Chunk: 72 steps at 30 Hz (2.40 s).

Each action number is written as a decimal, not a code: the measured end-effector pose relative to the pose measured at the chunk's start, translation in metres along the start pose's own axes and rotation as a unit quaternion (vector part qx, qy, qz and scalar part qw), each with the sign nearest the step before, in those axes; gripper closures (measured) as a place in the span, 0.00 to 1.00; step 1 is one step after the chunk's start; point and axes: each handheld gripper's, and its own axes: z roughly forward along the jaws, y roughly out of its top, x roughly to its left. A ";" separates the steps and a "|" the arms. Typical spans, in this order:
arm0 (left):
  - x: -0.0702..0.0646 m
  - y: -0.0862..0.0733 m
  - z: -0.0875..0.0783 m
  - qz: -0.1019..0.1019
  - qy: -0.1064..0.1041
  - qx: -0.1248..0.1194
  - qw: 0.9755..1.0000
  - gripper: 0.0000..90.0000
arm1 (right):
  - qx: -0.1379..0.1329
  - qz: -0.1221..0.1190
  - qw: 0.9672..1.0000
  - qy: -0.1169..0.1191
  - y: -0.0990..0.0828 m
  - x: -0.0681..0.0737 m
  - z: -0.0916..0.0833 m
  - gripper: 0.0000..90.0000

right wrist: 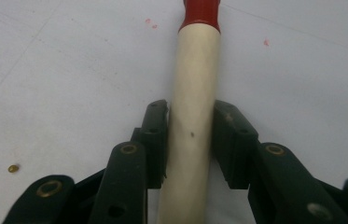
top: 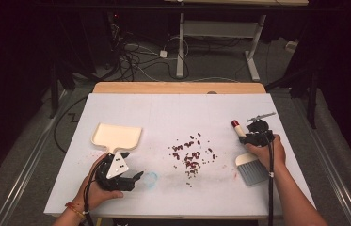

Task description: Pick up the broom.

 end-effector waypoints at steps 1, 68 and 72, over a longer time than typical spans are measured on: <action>0.000 0.000 0.000 0.000 -0.001 0.001 1.000 0.21 | -0.002 0.001 1.000 0.002 0.000 0.000 0.000 0.77; -0.066 0.140 0.044 -0.020 -0.148 -0.135 0.980 0.64 | -0.379 -0.111 0.913 0.105 0.011 0.161 -0.135 0.78; -0.058 0.137 0.040 -0.017 -0.148 -0.123 0.981 0.70 | -0.383 -0.119 0.908 0.122 0.006 0.158 -0.140 0.78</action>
